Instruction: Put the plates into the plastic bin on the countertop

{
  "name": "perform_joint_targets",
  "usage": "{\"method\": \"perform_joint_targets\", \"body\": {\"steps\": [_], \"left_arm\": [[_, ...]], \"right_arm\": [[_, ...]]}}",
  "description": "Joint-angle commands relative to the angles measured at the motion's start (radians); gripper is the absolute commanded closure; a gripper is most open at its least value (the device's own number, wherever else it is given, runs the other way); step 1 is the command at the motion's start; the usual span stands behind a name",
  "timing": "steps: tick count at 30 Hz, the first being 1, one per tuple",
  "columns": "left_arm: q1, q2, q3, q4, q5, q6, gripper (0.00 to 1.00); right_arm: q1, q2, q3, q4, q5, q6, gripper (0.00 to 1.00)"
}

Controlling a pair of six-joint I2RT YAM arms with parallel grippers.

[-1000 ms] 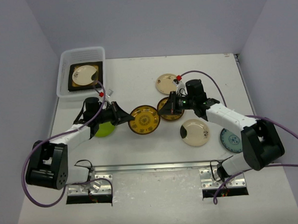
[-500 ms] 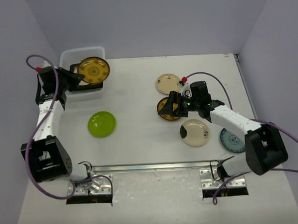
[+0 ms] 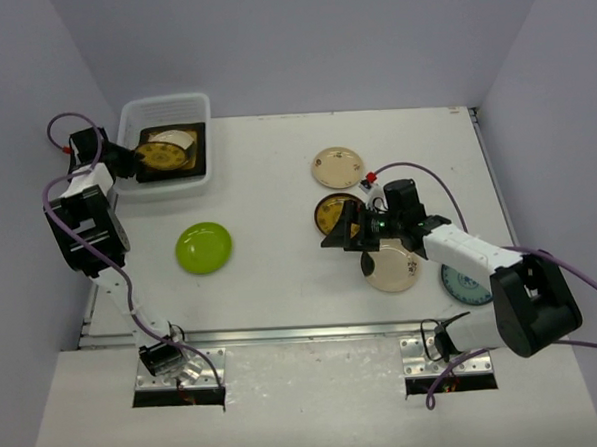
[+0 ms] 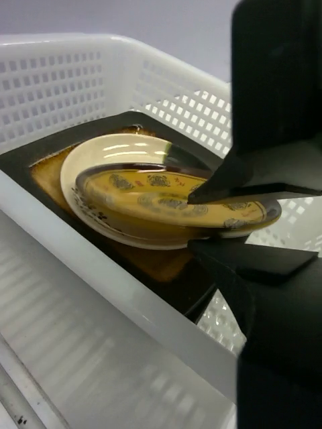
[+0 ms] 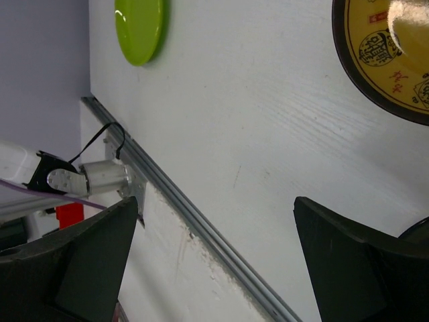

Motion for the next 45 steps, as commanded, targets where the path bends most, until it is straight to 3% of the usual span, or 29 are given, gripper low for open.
{"method": "perform_joint_targets", "body": {"steps": [1,6,11,14,16,21,25,28,31,35,36,38,41,45], "left_arm": [[-0.006,-0.002,0.11,0.032,0.024,-0.01,0.52],[-0.015,0.03,0.175,-0.04,0.035,-0.006,0.02],[-0.031,0.039,0.254,-0.16,0.034,-0.002,0.0],[-0.042,-0.039,0.227,-0.192,0.033,-0.008,0.0],[-0.053,-0.148,0.147,-0.197,0.027,-0.01,0.0],[-0.074,-0.498,-0.048,-0.18,0.086,0.017,0.0],[-0.078,-0.775,-0.303,-0.101,0.186,0.006,0.0],[-0.079,-0.893,-0.425,-0.049,0.245,-0.033,0.0],[-0.082,-1.058,-0.579,-0.003,0.289,-0.054,0.0],[-0.082,-1.158,-0.628,-0.1,0.28,0.045,0.0],[-0.082,-1.174,-0.627,-0.153,0.277,0.099,0.0],[-0.109,-1.192,-0.643,-0.19,0.24,0.155,0.0],[-0.128,-1.21,-0.694,-0.184,0.221,0.186,0.0],[-0.178,-1.164,-0.702,-0.204,0.211,0.264,0.0]], "right_arm": [[0.0,0.007,-0.003,0.06,-0.055,-0.008,0.01],[0.015,0.048,0.031,0.072,-0.06,-0.011,0.01],[0.147,0.198,0.159,0.043,0.0,-0.034,0.01],[0.225,0.293,0.252,0.096,0.023,-0.004,0.01],[0.267,0.422,0.323,0.179,0.018,0.058,0.01],[0.344,0.701,0.594,0.176,0.047,0.115,0.01],[0.379,0.89,0.749,0.174,0.076,0.185,0.03],[0.39,0.974,0.821,0.179,0.09,0.221,0.13],[0.399,1.1,0.919,0.199,0.096,0.291,0.37],[0.406,1.17,0.95,0.203,0.151,0.326,0.55],[0.409,1.18,0.948,0.203,0.176,0.334,0.67],[0.41,1.195,0.945,0.224,0.179,0.353,0.73],[0.41,1.2,0.935,0.252,0.157,0.38,1.0],[0.403,1.0,0.735,0.298,0.248,0.356,1.0]]}}
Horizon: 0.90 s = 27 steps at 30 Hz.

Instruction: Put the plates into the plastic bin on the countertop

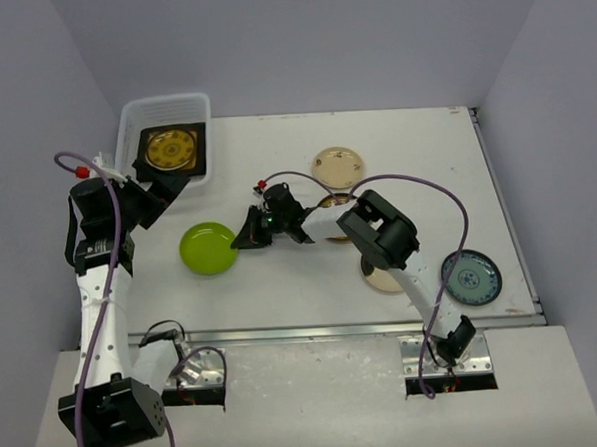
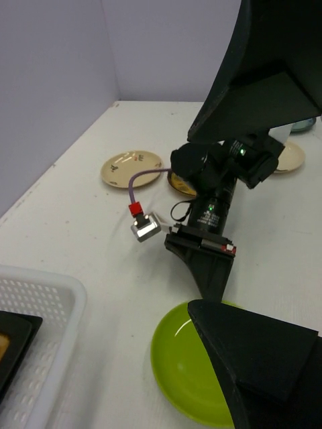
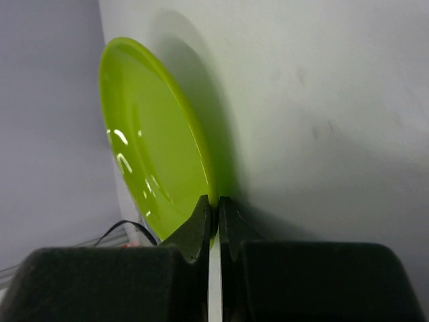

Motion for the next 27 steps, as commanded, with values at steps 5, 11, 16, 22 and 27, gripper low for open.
{"method": "perform_joint_targets", "body": {"steps": [5,11,16,22,27], "left_arm": [[-0.168,0.119,0.015,-0.029,0.018,0.197,0.0],[-0.267,0.222,-0.001,-0.004,0.126,0.233,0.0],[-0.348,0.297,0.004,0.041,0.235,0.232,0.05],[-0.389,0.371,0.01,0.079,0.3,0.221,0.69],[-0.389,0.351,0.026,0.105,0.273,0.183,0.95]], "right_arm": [[-0.064,-0.475,-0.361,-0.202,0.223,-0.217,1.0],[-0.239,-0.669,-0.416,-0.32,-0.045,-0.339,1.0],[-0.341,-0.713,-0.49,-0.073,-0.406,-0.169,1.0],[-0.342,-0.707,-0.521,0.059,-0.431,-0.066,1.0],[-0.342,-0.687,-0.531,0.104,-0.43,-0.034,1.0]]}}
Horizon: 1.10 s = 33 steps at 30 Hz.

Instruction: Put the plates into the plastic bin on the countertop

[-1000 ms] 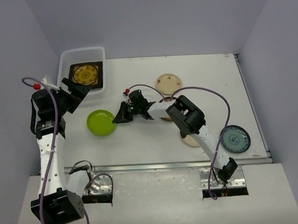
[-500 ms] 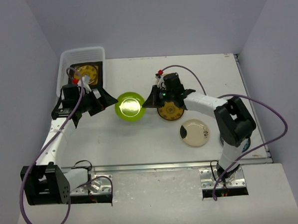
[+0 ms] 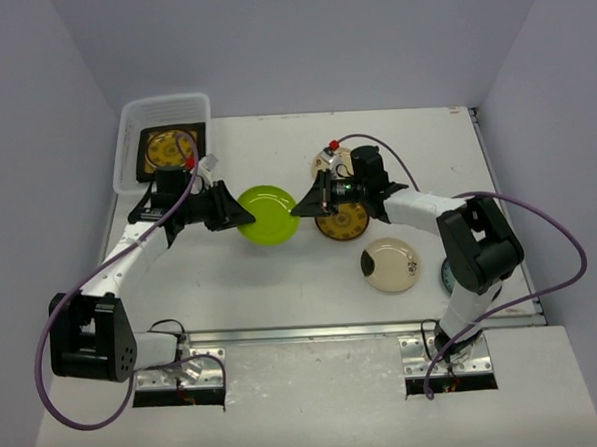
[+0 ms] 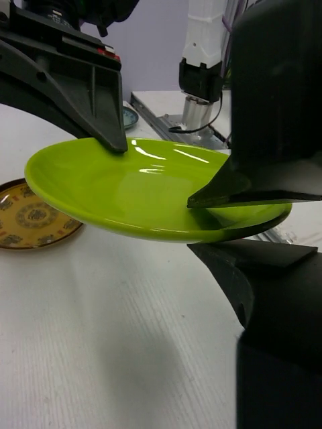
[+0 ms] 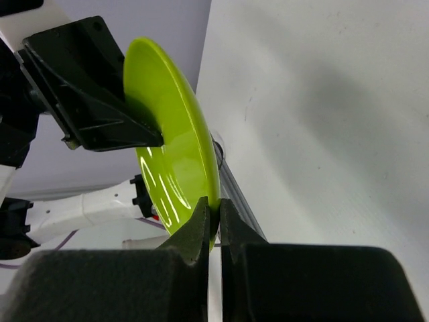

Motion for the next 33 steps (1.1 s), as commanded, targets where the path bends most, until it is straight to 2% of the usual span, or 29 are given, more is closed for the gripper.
{"method": "perform_joint_targets", "body": {"steps": [1,3,6,7,8,9,11,15,17,19,22,26,29,32,33], "left_arm": [[-0.001,-0.034,0.035,0.083,-0.021,-0.033,1.0],[-0.001,-0.046,0.048,0.095,-0.059,-0.054,1.0],[0.011,-0.055,0.105,0.09,-0.2,-0.117,1.0],[0.026,-0.049,0.128,0.083,-0.239,-0.134,1.0],[0.049,-0.037,0.152,0.082,-0.264,-0.152,1.0],[0.143,-0.002,0.179,0.088,-0.267,-0.219,1.0],[0.264,0.045,0.231,0.127,-0.278,-0.313,1.0],[0.373,0.15,0.329,0.16,-0.437,-0.427,1.0],[0.395,0.252,0.386,0.163,-0.543,-0.464,1.0],[0.406,0.41,0.522,0.132,-0.584,-0.47,0.97],[0.409,0.613,0.758,0.043,-0.604,-0.429,0.96],[0.421,0.788,1.014,-0.064,-0.626,-0.382,0.96],[0.439,0.881,1.072,-0.076,-0.562,-0.385,0.93],[0.439,0.975,1.136,-0.088,-0.476,-0.382,0.84],[0.439,0.983,1.141,-0.088,-0.461,-0.381,0.77]], "right_arm": [[0.0,-0.002,0.0,0.148,-0.077,0.063,1.0],[-0.002,-0.003,-0.004,0.144,-0.064,0.053,0.99],[-0.033,-0.02,-0.035,0.099,-0.015,0.015,0.17],[-0.048,-0.03,-0.05,0.084,0.004,0.001,0.02],[-0.062,-0.044,-0.065,0.058,0.019,-0.007,0.01],[-0.086,-0.067,-0.119,0.051,0.034,-0.017,0.01],[-0.138,-0.114,-0.187,0.049,0.049,-0.037,0.01],[-0.195,-0.205,-0.295,0.048,0.032,-0.056,0.01],[-0.214,-0.247,-0.331,0.049,0.018,-0.055,0.01],[-0.243,-0.276,-0.381,0.051,-0.005,-0.056,0.01],[-0.27,-0.33,-0.423,0.04,-0.024,-0.067,0.01],[-0.32,-0.387,-0.433,-0.022,-0.03,-0.107,0.01],[-0.334,-0.408,-0.419,-0.074,-0.019,-0.144,0.01],[-0.338,-0.41,-0.372,-0.16,0.021,-0.204,0.01],[-0.338,-0.409,-0.356,-0.192,0.041,-0.226,0.01]]}}
